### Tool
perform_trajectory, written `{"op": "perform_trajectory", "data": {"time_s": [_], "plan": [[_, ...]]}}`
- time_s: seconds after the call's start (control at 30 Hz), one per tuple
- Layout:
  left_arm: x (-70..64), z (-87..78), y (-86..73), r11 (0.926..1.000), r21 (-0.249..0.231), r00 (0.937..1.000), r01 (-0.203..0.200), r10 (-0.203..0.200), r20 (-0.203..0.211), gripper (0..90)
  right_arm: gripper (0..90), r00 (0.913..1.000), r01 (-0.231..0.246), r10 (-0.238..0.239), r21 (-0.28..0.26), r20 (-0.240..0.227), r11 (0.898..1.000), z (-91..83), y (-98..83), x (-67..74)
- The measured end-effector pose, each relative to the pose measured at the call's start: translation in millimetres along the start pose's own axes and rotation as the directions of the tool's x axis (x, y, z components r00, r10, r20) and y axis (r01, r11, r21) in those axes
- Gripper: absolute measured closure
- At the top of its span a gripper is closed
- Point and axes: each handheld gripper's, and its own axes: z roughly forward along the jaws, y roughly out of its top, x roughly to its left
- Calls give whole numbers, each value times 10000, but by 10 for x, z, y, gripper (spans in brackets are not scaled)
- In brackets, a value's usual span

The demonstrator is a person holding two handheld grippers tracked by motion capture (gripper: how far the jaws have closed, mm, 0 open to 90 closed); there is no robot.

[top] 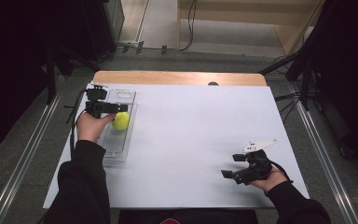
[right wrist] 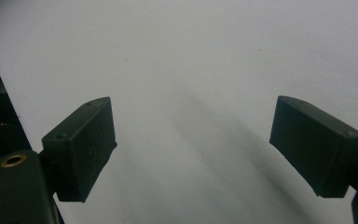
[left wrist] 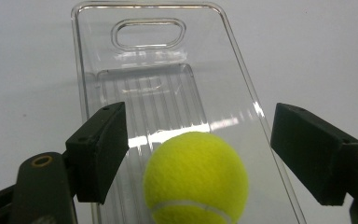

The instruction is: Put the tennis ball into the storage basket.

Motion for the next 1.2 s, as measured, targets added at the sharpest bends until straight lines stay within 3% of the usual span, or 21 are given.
{"op": "perform_trajectory", "data": {"time_s": [0.4,0.93,1.07,1.2], "plan": [[-154,-147,107,9993,5,9990,-380,379,234,199,122,10000,-59,59,-5,28,10000,-5,-3,4],[-374,-183,167,9965,227,9892,-806,771,1242,199,122,10000,-34,34,-16,21,10000,-6,-3,3],[-434,-168,173,9958,229,9822,-883,832,1685,199,122,10000,-45,46,-5,31,10000,-8,-5,3],[-487,-160,177,9960,186,9692,-869,802,2329,200,122,10000,-24,24,-19,28,10000,-11,-7,1]]}}
